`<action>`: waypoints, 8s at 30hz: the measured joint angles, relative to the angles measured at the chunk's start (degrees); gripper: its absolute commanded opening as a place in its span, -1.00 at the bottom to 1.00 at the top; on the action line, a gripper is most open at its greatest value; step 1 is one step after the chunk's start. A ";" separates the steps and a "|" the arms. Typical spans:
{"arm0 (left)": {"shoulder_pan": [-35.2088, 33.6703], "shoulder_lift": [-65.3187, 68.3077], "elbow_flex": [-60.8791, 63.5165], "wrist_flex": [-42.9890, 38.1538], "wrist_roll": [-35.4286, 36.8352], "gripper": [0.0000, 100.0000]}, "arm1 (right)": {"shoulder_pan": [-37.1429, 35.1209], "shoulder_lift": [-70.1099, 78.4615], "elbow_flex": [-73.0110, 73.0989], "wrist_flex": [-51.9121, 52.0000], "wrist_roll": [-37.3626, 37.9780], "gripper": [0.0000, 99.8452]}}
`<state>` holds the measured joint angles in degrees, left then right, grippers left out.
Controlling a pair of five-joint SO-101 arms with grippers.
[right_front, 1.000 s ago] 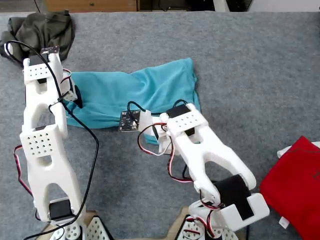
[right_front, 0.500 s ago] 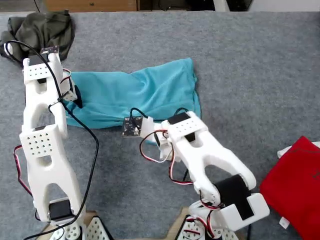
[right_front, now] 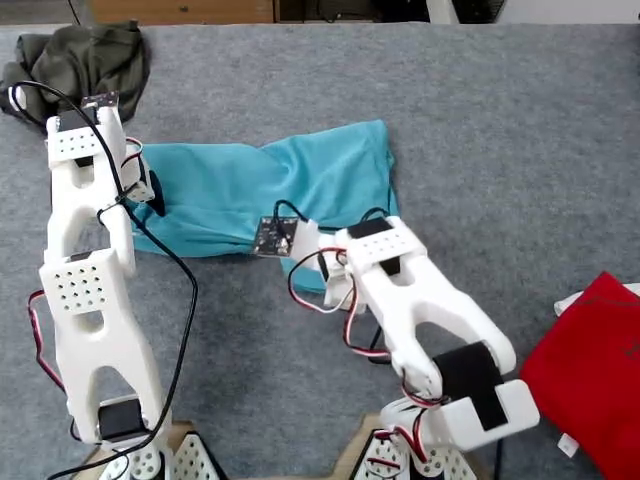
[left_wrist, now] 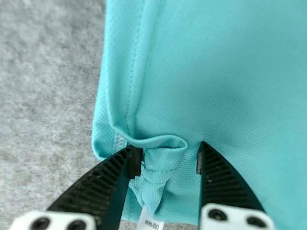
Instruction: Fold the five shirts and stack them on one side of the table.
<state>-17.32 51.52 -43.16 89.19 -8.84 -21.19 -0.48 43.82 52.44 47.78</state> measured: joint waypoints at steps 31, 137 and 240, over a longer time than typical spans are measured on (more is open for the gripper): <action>0.00 0.00 0.00 0.00 0.00 -0.59 | 6.42 11.87 -42.81 18.02 -4.31 -0.99; -3.25 -6.07 -3.60 5.27 -4.40 -0.79 | 1.58 39.03 -95.38 48.79 -16.44 -0.52; -25.32 12.13 -45.45 10.99 -11.08 -0.96 | 8.97 39.03 -95.30 48.79 -17.49 -0.52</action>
<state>-42.64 63.65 -88.62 100.18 -19.91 -12.22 38.55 -51.47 101.23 30.29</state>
